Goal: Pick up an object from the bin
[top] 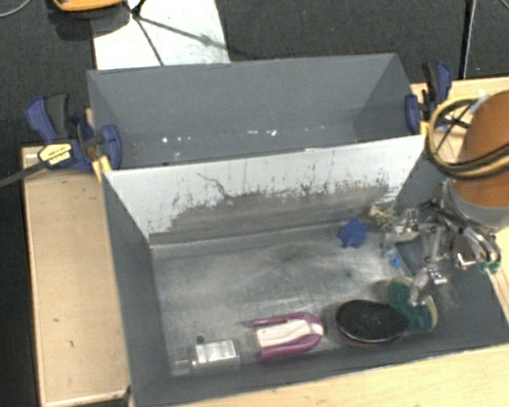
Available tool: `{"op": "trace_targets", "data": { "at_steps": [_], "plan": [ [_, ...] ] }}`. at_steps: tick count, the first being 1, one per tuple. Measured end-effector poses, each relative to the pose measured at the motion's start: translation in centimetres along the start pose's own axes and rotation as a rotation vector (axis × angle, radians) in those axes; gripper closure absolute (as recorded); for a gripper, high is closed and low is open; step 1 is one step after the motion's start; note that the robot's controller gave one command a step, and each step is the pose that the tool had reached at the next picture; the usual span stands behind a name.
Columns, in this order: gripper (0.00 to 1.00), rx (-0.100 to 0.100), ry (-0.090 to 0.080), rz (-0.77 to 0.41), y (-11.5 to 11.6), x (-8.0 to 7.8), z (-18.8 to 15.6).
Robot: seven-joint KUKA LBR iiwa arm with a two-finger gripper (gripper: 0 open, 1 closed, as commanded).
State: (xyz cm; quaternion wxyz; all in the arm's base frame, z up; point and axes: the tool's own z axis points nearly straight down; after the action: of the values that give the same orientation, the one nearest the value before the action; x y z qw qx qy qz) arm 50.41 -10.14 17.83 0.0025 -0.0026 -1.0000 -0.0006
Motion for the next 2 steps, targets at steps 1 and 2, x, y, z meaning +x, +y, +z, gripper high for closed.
{"op": "trace_targets", "data": {
  "at_steps": [1,2],
  "plan": [
    [0.00,0.005,-0.025,-0.219,6.7,2.2,10.5],
    [0.00,0.003,-0.010,-0.077,3.8,2.5,7.8]
  ]
}}
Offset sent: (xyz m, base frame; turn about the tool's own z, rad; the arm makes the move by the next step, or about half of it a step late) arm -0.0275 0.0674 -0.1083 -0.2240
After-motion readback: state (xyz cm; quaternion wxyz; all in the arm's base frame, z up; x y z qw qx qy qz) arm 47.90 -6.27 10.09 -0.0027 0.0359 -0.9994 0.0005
